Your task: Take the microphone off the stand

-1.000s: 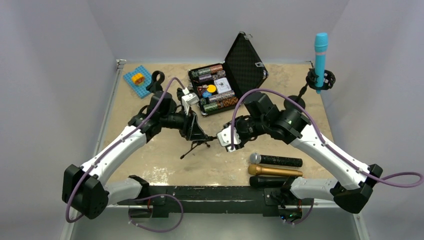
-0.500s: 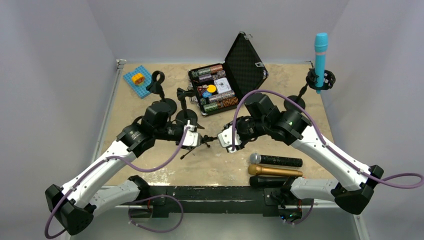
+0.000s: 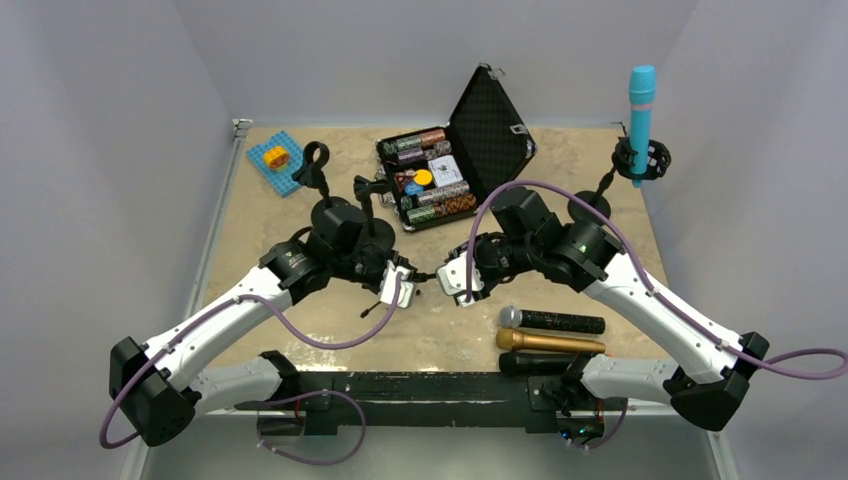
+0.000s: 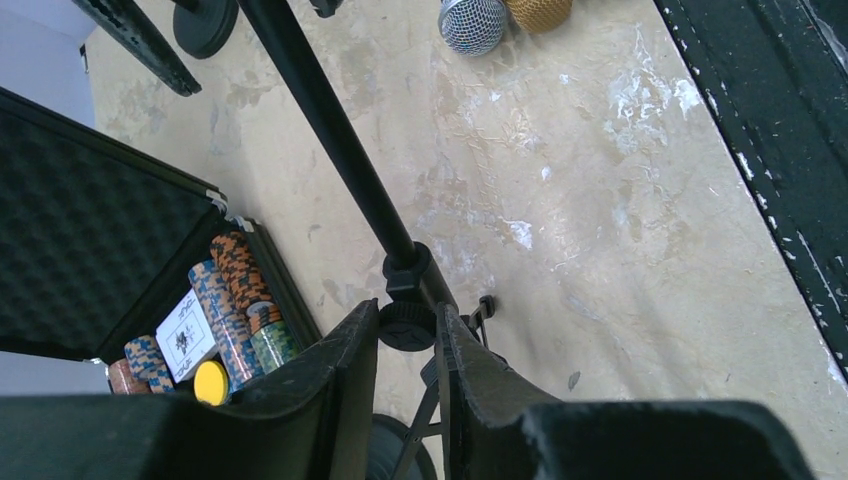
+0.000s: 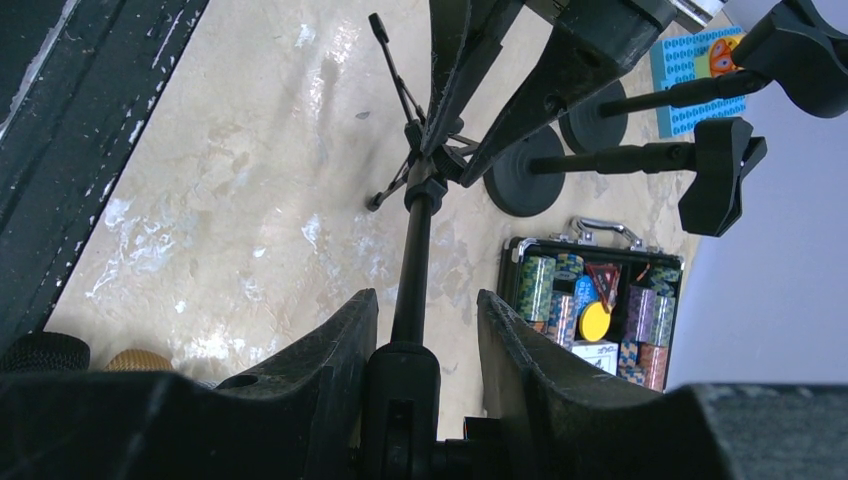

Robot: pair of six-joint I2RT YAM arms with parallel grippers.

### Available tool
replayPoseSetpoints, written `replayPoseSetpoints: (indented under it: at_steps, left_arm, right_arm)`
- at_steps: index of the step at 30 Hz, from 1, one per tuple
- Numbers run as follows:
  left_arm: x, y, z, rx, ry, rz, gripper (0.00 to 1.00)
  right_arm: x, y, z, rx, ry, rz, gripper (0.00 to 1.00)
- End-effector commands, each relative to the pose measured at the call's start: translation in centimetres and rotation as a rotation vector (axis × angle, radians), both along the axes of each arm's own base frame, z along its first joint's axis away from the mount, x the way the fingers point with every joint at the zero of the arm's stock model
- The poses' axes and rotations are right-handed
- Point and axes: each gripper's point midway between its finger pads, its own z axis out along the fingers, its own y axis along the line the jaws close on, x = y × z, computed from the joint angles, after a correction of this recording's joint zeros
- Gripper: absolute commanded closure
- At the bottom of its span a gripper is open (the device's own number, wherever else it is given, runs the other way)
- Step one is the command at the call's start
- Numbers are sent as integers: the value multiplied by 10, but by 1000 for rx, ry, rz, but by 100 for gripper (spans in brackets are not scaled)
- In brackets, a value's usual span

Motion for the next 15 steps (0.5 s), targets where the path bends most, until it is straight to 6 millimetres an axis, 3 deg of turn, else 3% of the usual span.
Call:
replayPoseSetpoints:
  at_steps: [1,4,7,11,15]
  left_arm:
    - [5,-7,10,-10,-58,-38,70]
    - [6,-6,7,1,-36,-19,80]
    - [10,-8,14,-15,61,63,100]
    - [4,-14,28,-42,366,216,100]
    - [-3,-20,31,-84,789,382,100]
  right_arm:
    - [-2,10,14,72,-27,30,100]
    - [-3,9,13,71,-28,30,100]
    - [-3,7,12,70,-31,28,100]
    - [-3,6,14,70,-45,30,100]
    - [0,4,14,62,-65,26,100]
